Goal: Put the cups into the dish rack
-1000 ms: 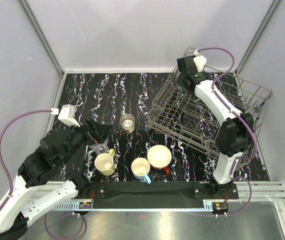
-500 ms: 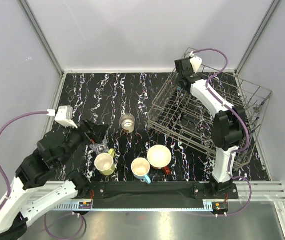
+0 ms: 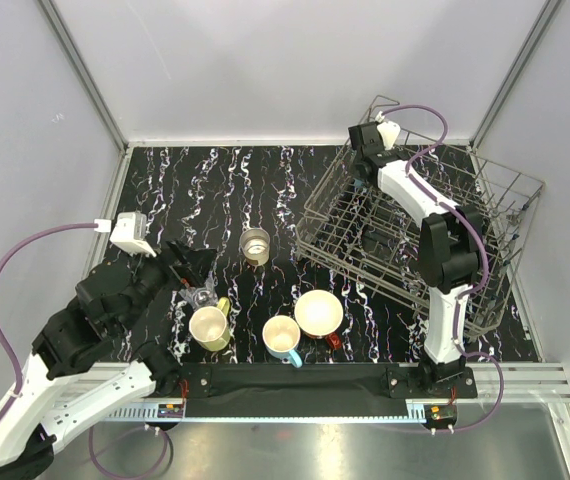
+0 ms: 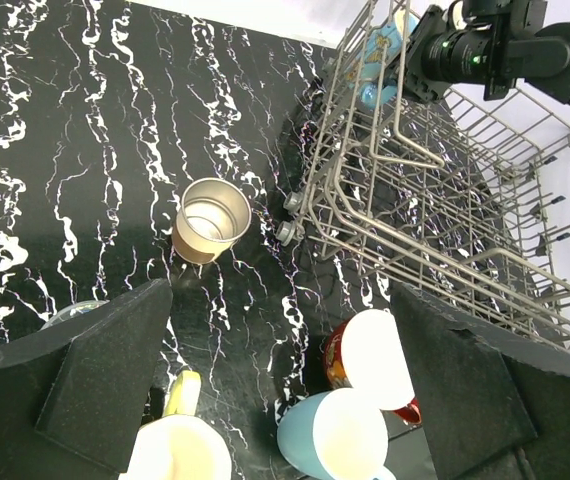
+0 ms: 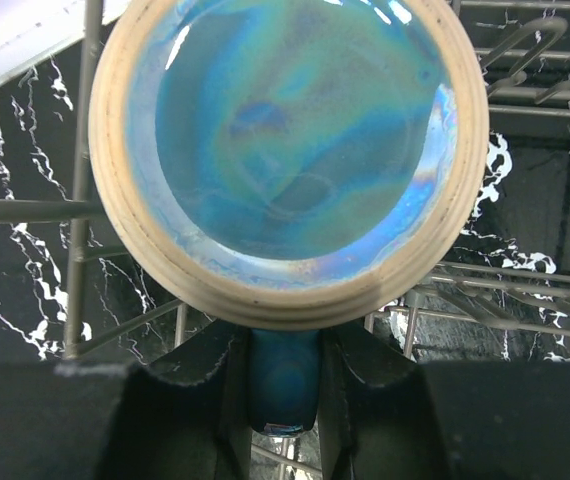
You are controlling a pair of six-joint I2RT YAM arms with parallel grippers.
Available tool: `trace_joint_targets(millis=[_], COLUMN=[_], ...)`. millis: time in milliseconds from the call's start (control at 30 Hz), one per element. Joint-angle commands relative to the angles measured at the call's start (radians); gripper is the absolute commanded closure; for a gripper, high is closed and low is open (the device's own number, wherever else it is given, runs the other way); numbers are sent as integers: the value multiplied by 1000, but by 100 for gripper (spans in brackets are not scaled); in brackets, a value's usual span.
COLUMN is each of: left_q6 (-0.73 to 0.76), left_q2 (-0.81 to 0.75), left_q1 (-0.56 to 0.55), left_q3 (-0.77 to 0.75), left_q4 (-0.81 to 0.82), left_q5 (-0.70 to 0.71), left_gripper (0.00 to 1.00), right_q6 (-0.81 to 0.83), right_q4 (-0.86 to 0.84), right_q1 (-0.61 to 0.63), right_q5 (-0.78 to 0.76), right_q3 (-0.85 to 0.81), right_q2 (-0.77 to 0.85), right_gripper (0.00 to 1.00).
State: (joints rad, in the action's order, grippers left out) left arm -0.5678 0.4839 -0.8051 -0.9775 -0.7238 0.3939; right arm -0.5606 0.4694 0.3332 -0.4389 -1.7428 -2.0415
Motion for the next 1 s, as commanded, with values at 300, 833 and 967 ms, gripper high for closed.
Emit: trace_joint_targets(millis=[300,833,967], left_q6=[23,23,25], left_q2=[-11,-7,-2], left_q1=[-5,-5,-5], left_q3=[11,11,8], left_q4=[30,30,27], left_q5=[36,37,42], left_gripper=[1,1,1], right_q6=[25,10,18], right_q4=[-32,118,-15], right_q1=[-8,-8,-6], right_q5=[-18,-47,-6], right_q3=[-79,-179,-89], right_q2=[-20,-79,12], right_gripper=[100,100,100])
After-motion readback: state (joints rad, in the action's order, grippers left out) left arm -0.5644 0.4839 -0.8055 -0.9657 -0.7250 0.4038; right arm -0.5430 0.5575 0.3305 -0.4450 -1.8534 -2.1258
